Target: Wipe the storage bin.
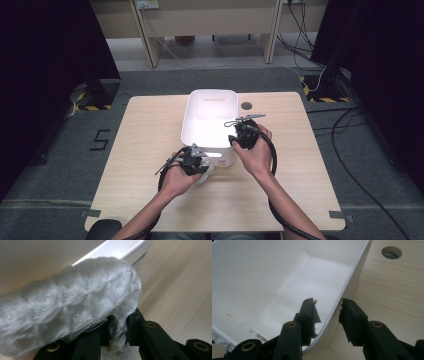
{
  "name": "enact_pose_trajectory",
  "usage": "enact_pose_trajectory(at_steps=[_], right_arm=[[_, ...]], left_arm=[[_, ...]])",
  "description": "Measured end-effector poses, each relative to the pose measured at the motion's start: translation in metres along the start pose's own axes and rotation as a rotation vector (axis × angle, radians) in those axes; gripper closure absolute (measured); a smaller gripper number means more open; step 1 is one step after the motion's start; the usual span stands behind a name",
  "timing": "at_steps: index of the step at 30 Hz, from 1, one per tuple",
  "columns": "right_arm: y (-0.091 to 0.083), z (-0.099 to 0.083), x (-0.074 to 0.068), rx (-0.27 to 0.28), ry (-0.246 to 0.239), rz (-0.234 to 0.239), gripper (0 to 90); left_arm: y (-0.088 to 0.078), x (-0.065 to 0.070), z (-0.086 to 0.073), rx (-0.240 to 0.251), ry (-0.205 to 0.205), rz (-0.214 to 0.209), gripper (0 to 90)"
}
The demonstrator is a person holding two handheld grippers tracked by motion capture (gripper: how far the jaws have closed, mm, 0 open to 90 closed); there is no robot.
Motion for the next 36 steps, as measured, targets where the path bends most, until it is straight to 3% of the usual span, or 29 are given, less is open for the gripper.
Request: enact_pose_trajectory(at_steps=[23, 36], right_arm=[[0.0005, 0.0002, -0.0001, 0.000, 0.002, 0.007, 62.2], [-0.0070, 0.0050, 0.0002, 0.006, 0.044, 0.031, 61.4]], left_arm=[[0.0021, 0.0044, 0.0083, 0.021, -0.001, -0.012, 76.4], [0.0000, 0.0050, 0.0096, 0.024, 0.009, -0.015, 76.3]])
Point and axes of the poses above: each handheld gripper's, and its own axes: y roughly forward along the jaws, z roughly out of its top, x roughly to its right, the point moved 5 cm from there along y, roughly forward along the jaws, and after that the axes turned 14 degrees about y, right-handed, at the moved point
